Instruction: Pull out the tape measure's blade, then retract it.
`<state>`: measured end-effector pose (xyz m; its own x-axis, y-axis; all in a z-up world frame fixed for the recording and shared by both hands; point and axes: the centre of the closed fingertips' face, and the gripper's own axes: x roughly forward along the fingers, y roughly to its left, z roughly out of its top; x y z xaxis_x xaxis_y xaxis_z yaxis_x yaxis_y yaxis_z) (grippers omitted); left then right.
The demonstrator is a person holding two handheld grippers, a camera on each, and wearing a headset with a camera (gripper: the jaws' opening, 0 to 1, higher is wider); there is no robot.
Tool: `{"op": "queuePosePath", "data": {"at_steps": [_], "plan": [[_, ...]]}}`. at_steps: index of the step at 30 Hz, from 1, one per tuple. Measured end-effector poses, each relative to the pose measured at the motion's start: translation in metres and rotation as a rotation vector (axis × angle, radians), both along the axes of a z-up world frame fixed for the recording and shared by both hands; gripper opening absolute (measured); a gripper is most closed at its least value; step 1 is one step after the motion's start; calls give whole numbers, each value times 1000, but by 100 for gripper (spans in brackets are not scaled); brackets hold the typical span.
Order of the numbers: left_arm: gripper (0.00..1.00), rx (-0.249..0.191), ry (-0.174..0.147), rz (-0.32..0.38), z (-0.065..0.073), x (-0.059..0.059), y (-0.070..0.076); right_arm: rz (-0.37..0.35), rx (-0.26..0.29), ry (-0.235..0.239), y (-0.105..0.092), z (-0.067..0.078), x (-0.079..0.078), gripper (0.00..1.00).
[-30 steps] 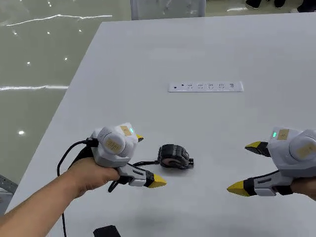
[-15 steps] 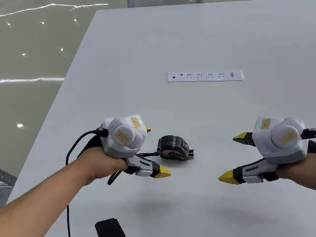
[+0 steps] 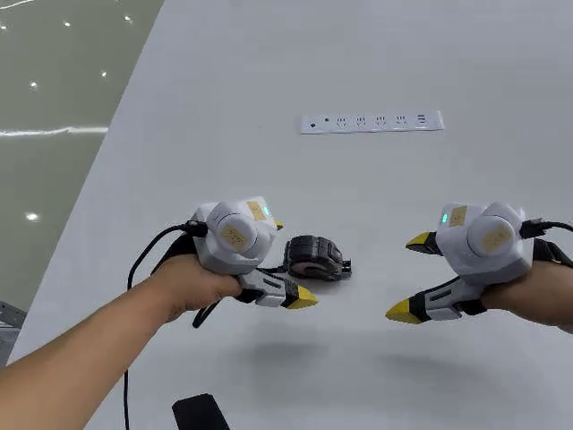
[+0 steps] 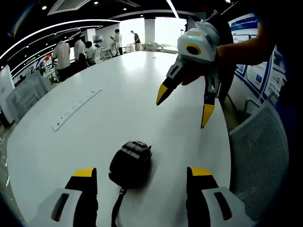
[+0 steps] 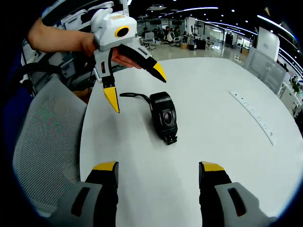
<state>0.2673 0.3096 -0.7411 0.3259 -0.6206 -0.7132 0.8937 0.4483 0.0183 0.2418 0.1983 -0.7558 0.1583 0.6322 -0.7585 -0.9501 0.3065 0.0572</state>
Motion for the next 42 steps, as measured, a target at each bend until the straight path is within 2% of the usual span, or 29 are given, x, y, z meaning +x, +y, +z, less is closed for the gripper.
{"op": "queuePosePath", "data": {"at_steps": [11, 16, 25, 35, 39, 42], "plan": [[71, -4, 2, -26, -8, 9, -11, 50, -11, 5, 11, -13, 9, 61], [69, 21, -3, -50, -15, 12, -13, 65, -12, 7, 15, -17, 12, 60], [65, 52, -4, -77, -24, 17, -15, 106, -37, 6, 23, -34, 22, 57], [59, 75, -12, -113, -28, 24, -20, 146, -46, 4, 33, -53, 31, 50], [55, 95, -14, -115, -33, 28, -19, 150, -37, 7, 36, -54, 34, 48], [52, 83, -13, -116, -32, 29, -21, 149, -23, 6, 39, -53, 38, 45]]}}
